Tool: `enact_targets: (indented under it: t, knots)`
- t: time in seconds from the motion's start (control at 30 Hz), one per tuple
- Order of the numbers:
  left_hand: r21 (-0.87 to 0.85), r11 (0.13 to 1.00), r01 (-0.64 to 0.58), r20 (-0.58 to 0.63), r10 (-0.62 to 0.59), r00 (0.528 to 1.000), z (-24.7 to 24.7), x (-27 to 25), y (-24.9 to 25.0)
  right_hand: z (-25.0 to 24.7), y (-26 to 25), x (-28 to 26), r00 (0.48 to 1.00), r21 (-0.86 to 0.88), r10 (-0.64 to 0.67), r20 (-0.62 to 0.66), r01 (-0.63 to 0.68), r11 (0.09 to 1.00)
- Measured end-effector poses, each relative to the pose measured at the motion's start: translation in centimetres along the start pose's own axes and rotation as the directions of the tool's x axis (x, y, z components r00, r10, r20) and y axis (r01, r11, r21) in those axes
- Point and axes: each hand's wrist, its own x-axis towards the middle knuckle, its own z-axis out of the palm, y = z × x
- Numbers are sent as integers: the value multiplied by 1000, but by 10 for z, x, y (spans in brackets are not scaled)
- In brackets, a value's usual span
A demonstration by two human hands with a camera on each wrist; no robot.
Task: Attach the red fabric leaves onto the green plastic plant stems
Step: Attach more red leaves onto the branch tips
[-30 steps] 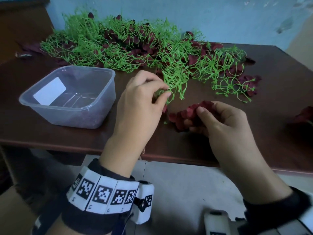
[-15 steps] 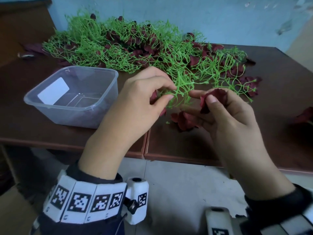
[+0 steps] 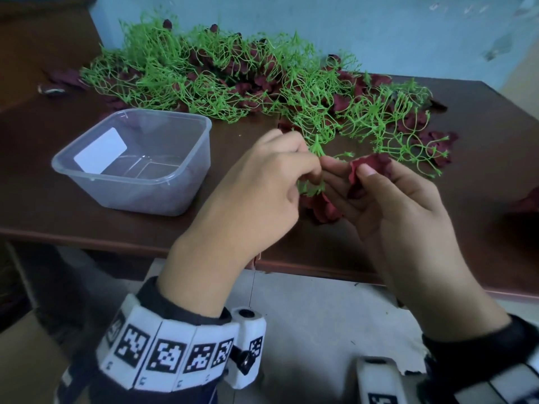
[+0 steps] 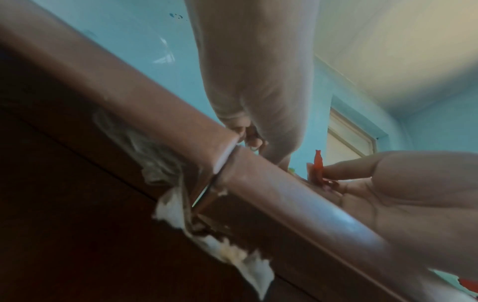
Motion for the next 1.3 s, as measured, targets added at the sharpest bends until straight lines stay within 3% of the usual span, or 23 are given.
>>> enact_targets:
  t: [0.17, 0.3, 0.47, 0.6, 0.77, 1.0, 1.1, 1.3]
  knots:
    - [-120, 980, 157, -5, -158, 987, 0, -3, 11, 2, -1, 1, 999, 68, 41, -5, -40, 997]
    - [-379, 907, 185, -73, -228, 971, 7, -4, 6, 0, -1, 2, 999, 59, 52, 2, -52, 997]
    - [-699, 628, 341, 86, -400, 912, 16, -4, -1, -3, 1, 5, 997, 37, 82, 11, -82, 996]
    - [-804, 392, 447, 253, -454, 854, 19, -4, -3, -7, 3, 13, 993, 40, 115, -24, -114, 993]
    - [-821, 233, 521, 414, -387, 824, 17, -6, -4, -6, 7, 13, 991, 16, 121, 63, -122, 992]
    - [-871, 41, 489, 453, -314, 834, 11, -7, -5, -13, 7, 10, 999, -211, -26, 42, 34, 977]
    - [-884, 30, 467, 434, -322, 842, 14, -6, -5, -16, 8, 11, 998, -270, -63, 20, 66, 961]
    - [-889, 139, 437, 348, -416, 840, 19, -4, -6, -16, 8, 9, 997, -259, -74, 24, 78, 963]
